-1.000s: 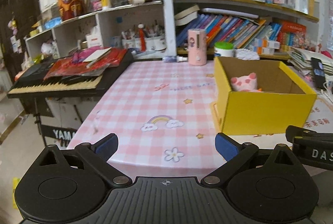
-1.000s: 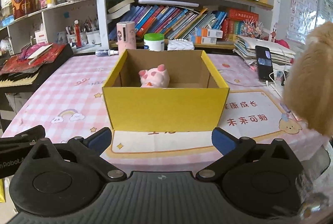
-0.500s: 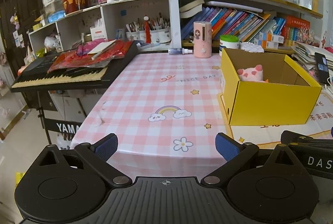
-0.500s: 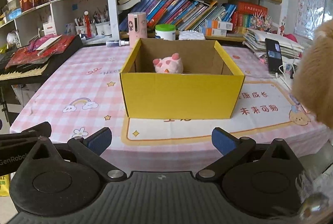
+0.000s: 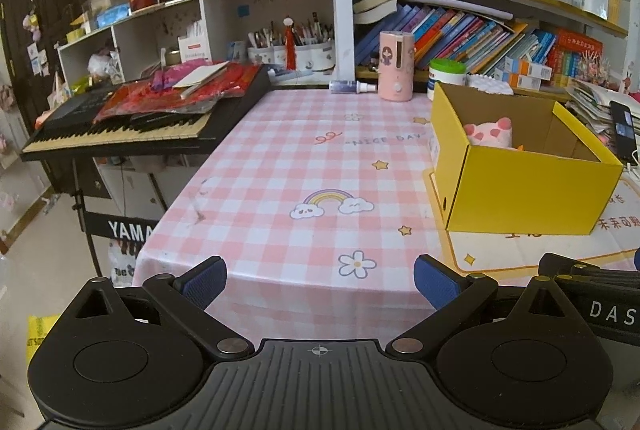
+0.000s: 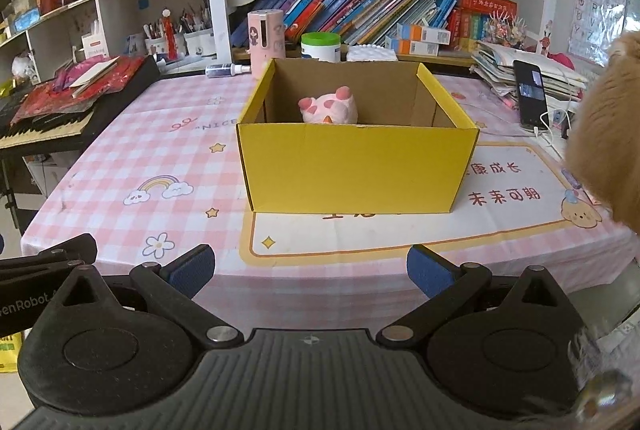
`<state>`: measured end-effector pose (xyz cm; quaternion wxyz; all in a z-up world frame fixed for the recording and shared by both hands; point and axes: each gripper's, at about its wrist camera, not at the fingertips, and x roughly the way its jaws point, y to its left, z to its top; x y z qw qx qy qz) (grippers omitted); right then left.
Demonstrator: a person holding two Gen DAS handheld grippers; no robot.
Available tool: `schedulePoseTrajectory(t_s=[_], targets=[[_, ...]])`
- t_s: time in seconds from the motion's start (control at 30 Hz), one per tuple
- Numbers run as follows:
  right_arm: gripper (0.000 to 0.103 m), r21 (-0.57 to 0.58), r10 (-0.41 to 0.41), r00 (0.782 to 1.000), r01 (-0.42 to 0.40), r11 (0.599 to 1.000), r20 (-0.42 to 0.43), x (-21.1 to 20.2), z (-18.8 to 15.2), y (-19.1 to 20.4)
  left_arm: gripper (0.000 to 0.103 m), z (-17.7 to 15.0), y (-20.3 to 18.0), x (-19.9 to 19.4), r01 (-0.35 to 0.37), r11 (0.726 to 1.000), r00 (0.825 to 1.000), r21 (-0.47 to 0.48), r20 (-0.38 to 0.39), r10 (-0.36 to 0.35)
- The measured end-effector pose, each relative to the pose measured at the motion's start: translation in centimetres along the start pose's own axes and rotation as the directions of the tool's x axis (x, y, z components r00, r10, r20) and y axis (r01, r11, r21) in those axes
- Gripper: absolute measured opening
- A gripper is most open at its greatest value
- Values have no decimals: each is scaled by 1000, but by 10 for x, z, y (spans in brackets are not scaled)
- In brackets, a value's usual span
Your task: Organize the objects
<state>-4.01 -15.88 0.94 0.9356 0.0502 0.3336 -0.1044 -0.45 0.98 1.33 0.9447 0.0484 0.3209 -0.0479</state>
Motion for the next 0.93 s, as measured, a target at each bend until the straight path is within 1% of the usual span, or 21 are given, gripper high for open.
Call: schedulePoseTrajectory(t_s=[0.27,0.6,0.93], targets=[[103,-6,-2,1000,1,1000,-5,1,0,1,101,1,1,1,-2,1000,1000,7,-4,2],[103,-13,-4,1000,4,1000,-18,4,-1,2,101,-1,4,6,16,1000,999,-3,-39,-16],[103,-20,-1,1000,0,1000,-23,5,-2,3,101,-3,5,5,5,1000,1000,0,-26,-5]])
